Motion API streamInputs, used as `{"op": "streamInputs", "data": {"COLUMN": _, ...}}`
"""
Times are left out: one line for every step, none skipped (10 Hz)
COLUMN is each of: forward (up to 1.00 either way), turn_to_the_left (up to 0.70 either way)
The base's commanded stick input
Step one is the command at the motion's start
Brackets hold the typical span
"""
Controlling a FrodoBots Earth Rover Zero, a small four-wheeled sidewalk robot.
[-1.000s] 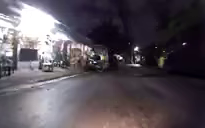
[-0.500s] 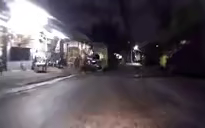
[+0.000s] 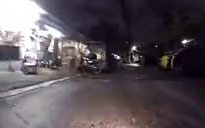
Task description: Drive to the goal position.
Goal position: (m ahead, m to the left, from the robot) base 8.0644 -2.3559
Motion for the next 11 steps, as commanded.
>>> {"op": "streamInputs", "data": {"forward": 1.00, "turn_to_the_left": -0.26}}
{"op": "streamInputs", "data": {"forward": 1.00, "turn_to_the_left": -0.27}}
{"op": "streamInputs", "data": {"forward": 1.00, "turn_to_the_left": -0.27}}
{"op": "streamInputs", "data": {"forward": 1.00, "turn_to_the_left": -0.07}}
{"op": "streamInputs", "data": {"forward": 1.00, "turn_to_the_left": 0.00}}
{"op": "streamInputs", "data": {"forward": 1.00, "turn_to_the_left": -0.16}}
{"op": "streamInputs", "data": {"forward": 1.00, "turn_to_the_left": -0.13}}
{"op": "streamInputs", "data": {"forward": 1.00, "turn_to_the_left": 0.00}}
{"op": "streamInputs", "data": {"forward": 1.00, "turn_to_the_left": 0.00}}
{"op": "streamInputs", "data": {"forward": 1.00, "turn_to_the_left": 0.00}}
{"op": "streamInputs", "data": {"forward": 1.00, "turn_to_the_left": 0.00}}
